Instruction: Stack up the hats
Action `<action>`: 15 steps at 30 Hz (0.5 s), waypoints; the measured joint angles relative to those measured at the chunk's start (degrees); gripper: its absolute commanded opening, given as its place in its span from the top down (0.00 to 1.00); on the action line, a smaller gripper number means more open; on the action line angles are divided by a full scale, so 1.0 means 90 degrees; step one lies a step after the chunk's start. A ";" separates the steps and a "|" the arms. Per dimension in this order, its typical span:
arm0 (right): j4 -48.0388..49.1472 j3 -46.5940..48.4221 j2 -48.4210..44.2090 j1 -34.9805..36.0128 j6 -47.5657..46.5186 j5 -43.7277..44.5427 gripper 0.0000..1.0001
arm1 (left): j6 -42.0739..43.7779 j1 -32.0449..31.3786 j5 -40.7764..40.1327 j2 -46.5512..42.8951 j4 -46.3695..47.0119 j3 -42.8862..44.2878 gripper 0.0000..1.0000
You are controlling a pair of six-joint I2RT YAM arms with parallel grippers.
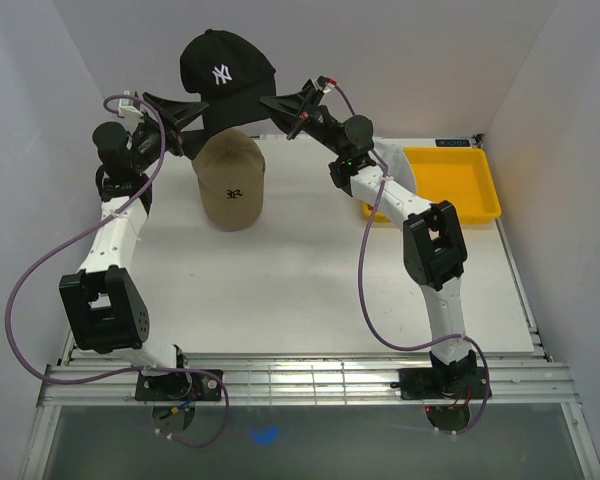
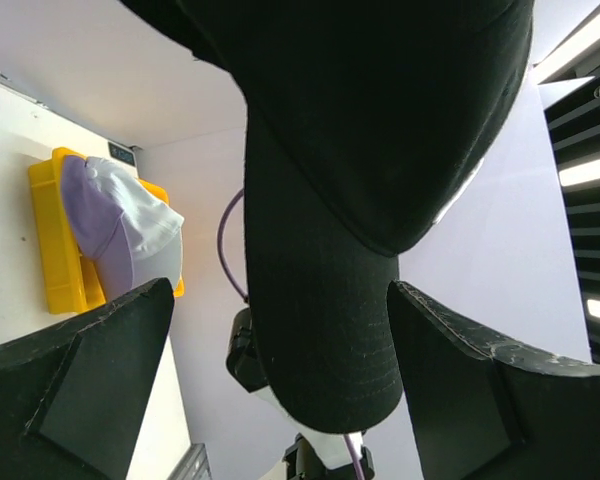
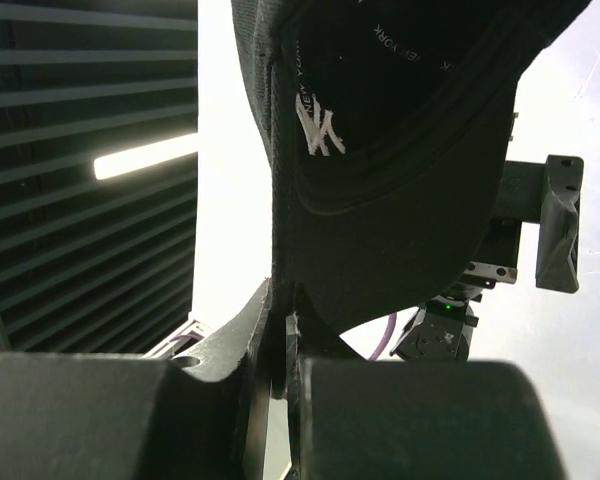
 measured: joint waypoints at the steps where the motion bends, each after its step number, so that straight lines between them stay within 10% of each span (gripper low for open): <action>1: -0.0007 0.0000 0.0000 0.0012 0.0002 0.0000 0.92 | -0.0058 0.0000 0.0002 0.0027 0.0080 0.0005 0.02; 15: 0.0000 -0.0126 0.0015 0.0032 0.0002 -0.0126 0.92 | -0.0539 0.0000 0.0056 0.0160 0.0709 0.0017 0.32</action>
